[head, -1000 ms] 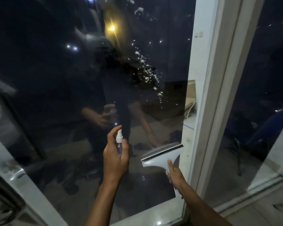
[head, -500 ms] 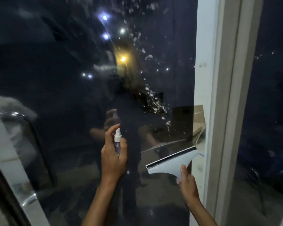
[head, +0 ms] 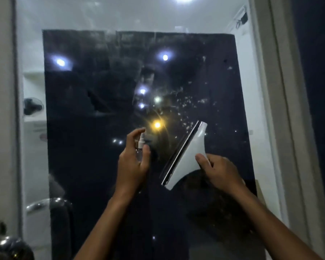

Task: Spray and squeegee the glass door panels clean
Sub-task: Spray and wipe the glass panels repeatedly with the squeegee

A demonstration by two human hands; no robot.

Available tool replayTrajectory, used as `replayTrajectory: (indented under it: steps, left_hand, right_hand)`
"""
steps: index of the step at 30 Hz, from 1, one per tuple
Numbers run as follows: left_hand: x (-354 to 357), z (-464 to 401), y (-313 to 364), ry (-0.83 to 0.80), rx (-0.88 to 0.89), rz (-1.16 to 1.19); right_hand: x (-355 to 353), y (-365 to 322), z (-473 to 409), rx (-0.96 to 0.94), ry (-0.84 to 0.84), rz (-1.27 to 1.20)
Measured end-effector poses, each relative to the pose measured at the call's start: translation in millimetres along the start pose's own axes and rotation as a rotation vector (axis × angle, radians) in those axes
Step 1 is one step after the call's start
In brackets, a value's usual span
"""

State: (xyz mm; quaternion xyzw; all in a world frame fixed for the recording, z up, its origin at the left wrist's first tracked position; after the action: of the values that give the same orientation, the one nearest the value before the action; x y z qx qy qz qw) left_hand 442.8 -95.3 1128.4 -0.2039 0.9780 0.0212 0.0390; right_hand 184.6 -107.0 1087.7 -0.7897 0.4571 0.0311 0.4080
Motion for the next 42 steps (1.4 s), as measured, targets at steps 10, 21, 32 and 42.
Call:
replayTrajectory:
  steps: [10, 21, 32, 42]
  left_hand:
    - [-12.7, -146.6, -0.7, -0.028, 0.236, -0.171]
    - [19.7, -194.9, 11.5, -0.087, 0.309, -0.243]
    - [40.0, -217.4, 24.5, -0.035, 0.363, -0.202]
    - [46.9, -229.5, 39.6, 0.047, 0.406, -0.175]
  right_hand:
    - [-39.3, -62.7, -62.2, -0.079, 0.126, 0.080]
    - [-69.4, -65.7, -101.3, -0.166, 0.086, 0.035]
    - [-93.6, -49.6, -118.2, -0.174, 0.117, -0.028]
    - [-108.9, -42.2, -128.1, -0.188, 0.120, -0.060]
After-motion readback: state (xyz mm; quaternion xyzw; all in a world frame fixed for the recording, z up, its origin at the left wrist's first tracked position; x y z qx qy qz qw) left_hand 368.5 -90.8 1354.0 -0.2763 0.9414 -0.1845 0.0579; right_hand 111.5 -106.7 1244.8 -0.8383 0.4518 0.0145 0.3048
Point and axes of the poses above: each hand's wrist, its own z-axis away from the middle knuckle, its own x-axis out of the palm, y = z × x, the point moved 6 cm from there along -z, towards the middle knuckle, and after that the axes turned 15 degrees about x, right-handed, at the moved point
